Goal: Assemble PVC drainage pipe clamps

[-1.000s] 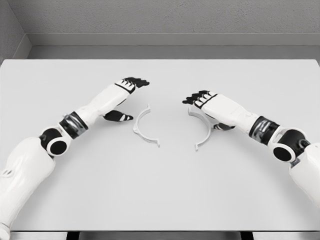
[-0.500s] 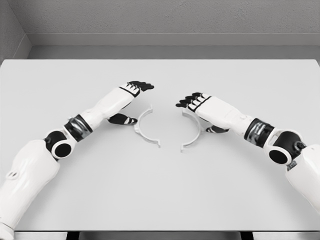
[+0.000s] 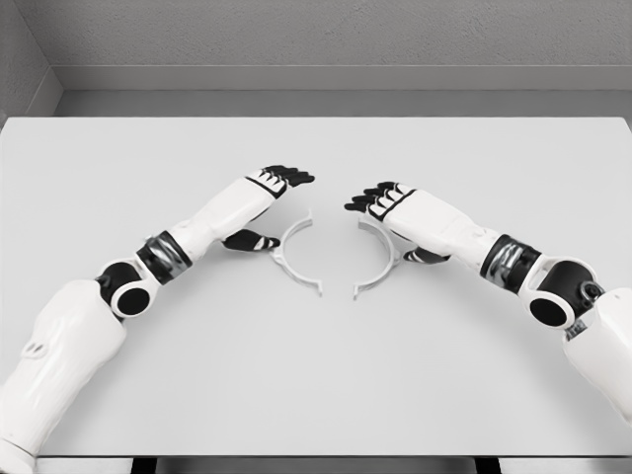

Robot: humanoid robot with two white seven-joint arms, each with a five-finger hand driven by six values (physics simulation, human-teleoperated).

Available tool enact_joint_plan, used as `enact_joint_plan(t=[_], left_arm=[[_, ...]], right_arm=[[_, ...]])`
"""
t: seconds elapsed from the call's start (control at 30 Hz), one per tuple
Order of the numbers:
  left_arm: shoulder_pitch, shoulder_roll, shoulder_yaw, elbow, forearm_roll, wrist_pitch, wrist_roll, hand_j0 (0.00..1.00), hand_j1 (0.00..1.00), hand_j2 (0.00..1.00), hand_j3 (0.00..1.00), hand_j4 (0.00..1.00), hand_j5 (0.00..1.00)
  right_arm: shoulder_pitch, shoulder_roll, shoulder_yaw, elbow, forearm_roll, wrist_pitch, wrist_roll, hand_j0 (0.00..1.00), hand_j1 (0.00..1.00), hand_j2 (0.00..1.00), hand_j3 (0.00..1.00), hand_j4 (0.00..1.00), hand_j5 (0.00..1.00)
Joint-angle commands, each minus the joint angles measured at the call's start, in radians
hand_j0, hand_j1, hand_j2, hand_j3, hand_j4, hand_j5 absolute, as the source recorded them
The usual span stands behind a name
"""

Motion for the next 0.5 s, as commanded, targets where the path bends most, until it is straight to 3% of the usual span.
enact_joint_plan(t=[0.0, 0.47], left_arm=[[0.000, -0.005, 0.001, -0.002, 0.000, 0.000, 0.000, 1.00, 1.00, 1.00, 1.00, 1.00, 1.00], [0.023, -0.011, 0.004, -0.031, -0.010, 0.000, 0.000, 1.00, 1.00, 1.00, 1.00, 1.00, 1.00]], right_arm=[[0.000, 0.001, 0.005, 0.014, -0.003, 0.002, -0.001, 1.00, 1.00, 1.00, 1.00, 1.00, 1.00], [-0.011, 0.016, 0.026, 0.015, -0.003, 0.010, -0.001, 1.00, 1.00, 1.00, 1.00, 1.00, 1.00]])
